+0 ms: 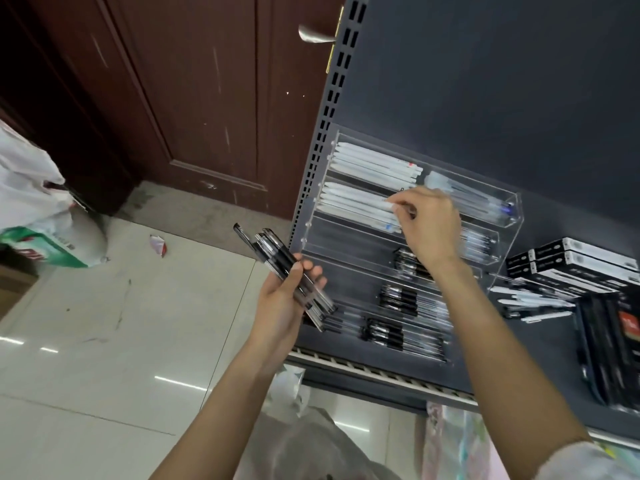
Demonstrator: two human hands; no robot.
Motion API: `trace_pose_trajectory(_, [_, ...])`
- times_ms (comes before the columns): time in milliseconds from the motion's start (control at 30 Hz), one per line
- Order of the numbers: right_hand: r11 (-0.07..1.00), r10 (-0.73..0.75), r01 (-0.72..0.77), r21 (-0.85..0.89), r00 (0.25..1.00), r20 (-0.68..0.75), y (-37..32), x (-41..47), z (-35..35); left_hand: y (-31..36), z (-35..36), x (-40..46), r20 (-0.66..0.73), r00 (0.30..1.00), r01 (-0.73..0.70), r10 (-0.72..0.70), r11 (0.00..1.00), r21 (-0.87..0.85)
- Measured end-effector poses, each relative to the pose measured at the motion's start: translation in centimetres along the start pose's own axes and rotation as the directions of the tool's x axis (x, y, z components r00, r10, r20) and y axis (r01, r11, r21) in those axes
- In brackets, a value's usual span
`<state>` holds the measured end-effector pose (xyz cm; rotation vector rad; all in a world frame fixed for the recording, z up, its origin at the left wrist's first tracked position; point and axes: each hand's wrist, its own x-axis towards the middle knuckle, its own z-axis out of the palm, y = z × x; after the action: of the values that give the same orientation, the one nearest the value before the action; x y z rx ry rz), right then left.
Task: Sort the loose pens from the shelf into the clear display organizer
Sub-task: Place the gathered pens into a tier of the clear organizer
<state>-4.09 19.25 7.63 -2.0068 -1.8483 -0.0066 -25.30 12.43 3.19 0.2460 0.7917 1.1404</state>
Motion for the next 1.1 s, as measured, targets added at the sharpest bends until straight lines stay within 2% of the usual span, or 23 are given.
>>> trace_pose_trajectory(100, [1.000,0.012,-0.012,-0.002,1.000,-0.028,0.3,-0.2,-0.1,-0.1,0.1,0.4,-0.002,1.000,0.027,-0.027,1.000,0.007])
trace_pose_trajectory(433, [0.999,0.003,-0.002,-0.034,0.999,0.039,0.2,0.7,0.7,-0.8,1.6,1.2,-0.037,0.998,0.040,-0.041,0.999,-0.010])
trace_pose_trajectory(500, [0.998,0.001,-0.002,-0.061,1.000,-0.022,-0.1,-0.1,0.2,-0.8,1.8,1.1,-0.025,0.999,0.031,-0.031,0.999,-0.010])
trace_pose_trajectory(567, [1.000,-0.013,0.016,0.019,0.992,-0.128,-1.0,-1.9,-0.7,-0.9,2.1,1.0,-0.007,1.000,0.013,-0.013,1.000,0.003])
trace_pose_trajectory(600, [0.992,-0.007,0.023,0.128,0.992,-0.128,-1.8,-3.2,-1.1,-1.0,2.2,1.0,-0.002,1.000,0.003,-0.003,1.000,0.007])
trace_pose_trajectory(667, [0.938,-0.020,0.013,0.345,1.000,0.019,-3.7,-5.7,-1.4,-1.2,2.4,0.9,0.004,1.000,-0.006,0.006,1.000,0.021])
trace_pose_trajectory(700, [0.919,-0.042,-0.007,0.394,0.992,0.116,-4.5,-6.8,-1.2,-1.4,2.5,0.9,0.013,1.000,-0.006,0.006,0.999,0.034])
trace_pose_trajectory(767, [0.918,-0.067,-0.031,0.396,0.970,0.232,-5.2,-8.2,-0.3,-1.7,2.8,0.8,0.040,0.999,-0.003,0.001,0.999,0.049])
trace_pose_trajectory(933, [0.858,-0.004,-0.152,0.491,0.953,0.303,-5.0,-8.7,0.3,-2.5,3.2,0.5,0.110,0.994,-0.010,0.006,0.999,0.035])
trace_pose_trajectory(1000, [0.826,0.009,-0.170,0.537,0.957,0.289,-4.6,-8.9,0.2,-2.9,3.2,0.5,0.120,0.993,-0.030,0.020,0.996,0.083])
trace_pose_trajectory(1100, [0.841,0.045,-0.148,0.520,0.977,0.206,-3.2,-8.6,-0.5,-3.3,2.8,0.7,0.030,0.997,-0.072,0.069,0.991,0.115])
